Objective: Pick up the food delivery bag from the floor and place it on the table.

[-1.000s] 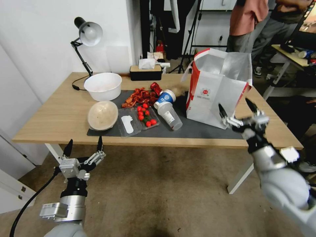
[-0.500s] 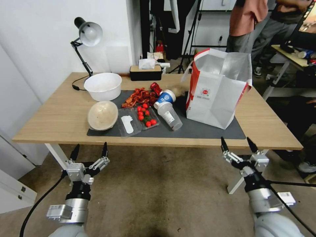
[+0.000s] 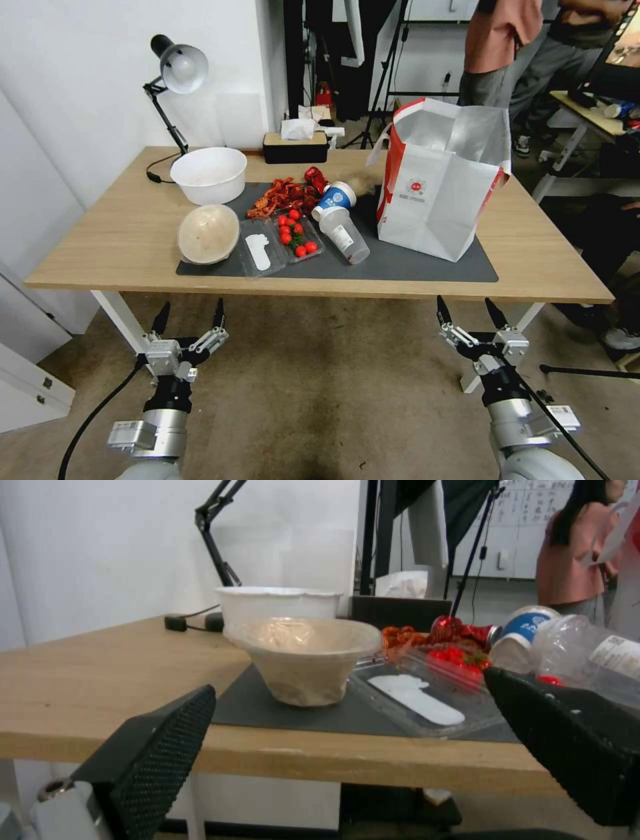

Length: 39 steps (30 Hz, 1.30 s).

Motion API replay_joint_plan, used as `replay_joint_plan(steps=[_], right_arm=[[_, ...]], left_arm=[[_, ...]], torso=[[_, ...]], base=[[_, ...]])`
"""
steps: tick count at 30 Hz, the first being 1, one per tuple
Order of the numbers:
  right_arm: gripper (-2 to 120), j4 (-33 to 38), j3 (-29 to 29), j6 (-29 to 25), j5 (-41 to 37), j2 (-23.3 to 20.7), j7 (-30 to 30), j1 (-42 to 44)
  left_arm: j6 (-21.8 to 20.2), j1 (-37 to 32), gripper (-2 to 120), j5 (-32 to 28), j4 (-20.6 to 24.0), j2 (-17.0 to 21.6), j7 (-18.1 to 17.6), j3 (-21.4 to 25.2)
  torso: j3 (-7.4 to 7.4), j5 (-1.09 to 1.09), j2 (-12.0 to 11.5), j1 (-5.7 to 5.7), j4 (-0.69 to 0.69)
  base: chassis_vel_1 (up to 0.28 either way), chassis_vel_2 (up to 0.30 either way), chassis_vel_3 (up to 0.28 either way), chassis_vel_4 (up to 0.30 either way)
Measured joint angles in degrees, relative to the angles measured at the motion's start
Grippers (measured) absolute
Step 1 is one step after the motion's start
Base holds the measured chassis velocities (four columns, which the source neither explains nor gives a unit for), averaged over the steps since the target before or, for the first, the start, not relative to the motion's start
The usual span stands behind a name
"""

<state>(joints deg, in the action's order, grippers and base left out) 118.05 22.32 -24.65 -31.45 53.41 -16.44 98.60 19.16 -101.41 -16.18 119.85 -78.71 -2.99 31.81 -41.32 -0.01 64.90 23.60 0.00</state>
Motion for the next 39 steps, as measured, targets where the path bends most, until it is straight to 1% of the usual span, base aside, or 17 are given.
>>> replay_joint_plan(steps=[9, 12, 15, 39], right_arm=[[100, -0.8, -0.3, -0.1, -0.2, 0.1, 1.9, 0.4], [100, -0.9, -0.3, -0.4, 0.2, 0.0, 2.1, 1.0], [100, -0.9, -0.3, -0.5, 0.4, -0.1, 2.2, 1.1], [100, -0.9, -0.2, -0.5, 0.4, -0.1, 2.2, 1.1]], left_arm=[[-0.1, -0.1, 100, 0.2, -0.7, 0.0, -0.3, -0.6], [0.0, -0.1, 100, 0.3, -0.8, 0.0, -0.5, -0.7], [0.1, -0.1, 100, 0.4, -1.0, 0.0, -0.5, -0.7], [0.1, -0.1, 100, 0.4, -0.9, 0.0, -0.6, -0.7]], torso=[[0.0, 0.01, 0.0, 0.0, 0.01], [0.0, 0.0, 0.0, 0.0, -0.02], [0.0, 0.01, 0.0, 0.0, 0.0], [0.0, 0.0, 0.0, 0.0, 0.0]], base=[[0.0, 0.0, 0.0, 0.0], [0.0, 0.0, 0.0, 0.0], [0.0, 0.0, 0.0, 0.0], [0.0, 0.0, 0.0, 0.0]])
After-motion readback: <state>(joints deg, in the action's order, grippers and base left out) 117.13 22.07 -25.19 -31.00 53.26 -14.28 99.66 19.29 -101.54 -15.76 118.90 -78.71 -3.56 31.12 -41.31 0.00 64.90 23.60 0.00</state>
